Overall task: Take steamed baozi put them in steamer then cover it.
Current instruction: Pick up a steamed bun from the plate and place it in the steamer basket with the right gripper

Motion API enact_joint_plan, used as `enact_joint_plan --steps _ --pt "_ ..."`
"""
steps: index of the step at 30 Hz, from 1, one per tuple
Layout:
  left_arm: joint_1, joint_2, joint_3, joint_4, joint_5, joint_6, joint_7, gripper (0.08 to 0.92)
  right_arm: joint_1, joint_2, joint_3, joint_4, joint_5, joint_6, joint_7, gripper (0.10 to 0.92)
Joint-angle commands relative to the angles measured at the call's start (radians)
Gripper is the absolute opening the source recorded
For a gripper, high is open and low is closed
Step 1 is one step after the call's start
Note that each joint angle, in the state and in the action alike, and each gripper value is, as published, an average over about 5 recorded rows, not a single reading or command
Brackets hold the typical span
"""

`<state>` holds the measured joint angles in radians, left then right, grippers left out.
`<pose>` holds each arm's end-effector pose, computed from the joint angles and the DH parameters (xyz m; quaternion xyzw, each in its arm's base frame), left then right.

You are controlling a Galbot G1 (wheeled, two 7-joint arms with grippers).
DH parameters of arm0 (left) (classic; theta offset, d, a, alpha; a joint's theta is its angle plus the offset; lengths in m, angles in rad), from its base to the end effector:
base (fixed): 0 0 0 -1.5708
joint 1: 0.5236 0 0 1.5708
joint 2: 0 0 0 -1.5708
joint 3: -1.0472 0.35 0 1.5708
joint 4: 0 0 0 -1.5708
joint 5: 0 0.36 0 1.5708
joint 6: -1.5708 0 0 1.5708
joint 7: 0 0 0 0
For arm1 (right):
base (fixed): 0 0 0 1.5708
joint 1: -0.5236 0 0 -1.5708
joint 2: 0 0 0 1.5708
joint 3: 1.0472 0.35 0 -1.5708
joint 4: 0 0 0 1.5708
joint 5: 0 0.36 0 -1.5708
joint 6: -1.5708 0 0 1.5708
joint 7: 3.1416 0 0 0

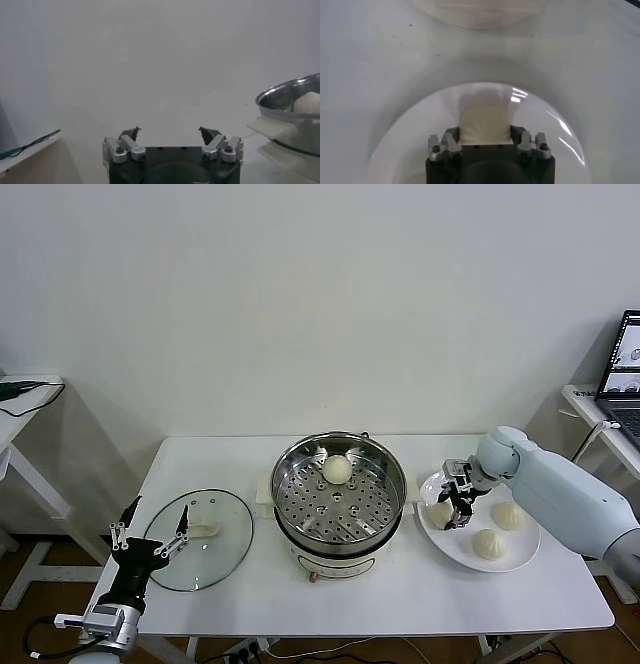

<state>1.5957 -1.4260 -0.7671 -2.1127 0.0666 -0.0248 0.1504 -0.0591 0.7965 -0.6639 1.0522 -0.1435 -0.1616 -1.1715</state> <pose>0.1762 0.0973 -0.2857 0.0097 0.9873 0.1586 0.0036 0.5491 -0.1622 -0.2218 0.5079 -0.5608 0.4993 0.4221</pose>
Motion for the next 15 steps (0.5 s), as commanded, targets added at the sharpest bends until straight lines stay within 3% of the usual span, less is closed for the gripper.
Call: enact_joint_plan --steps 1,8,15 --pt "0.001 0.0 0.003 -0.009 0.001 0.003 -0.002 0.823 0.11 -0.111 -0.102 0.105 0.123 -0.034 -0.012 0.687" --pt "-0.002 0.007 -0.002 -0.01 0.0 0.004 -0.002 0.823 0.499 -0.226 -0.446 0.321 0.402 -0.124 -0.01 0.687" --pt "-0.011 0.01 -0.003 -0.013 -0.001 0.003 -0.002 0.823 0.876 -0.202 -0.743 0.501 0.618 -0.225 0.011 0.687"
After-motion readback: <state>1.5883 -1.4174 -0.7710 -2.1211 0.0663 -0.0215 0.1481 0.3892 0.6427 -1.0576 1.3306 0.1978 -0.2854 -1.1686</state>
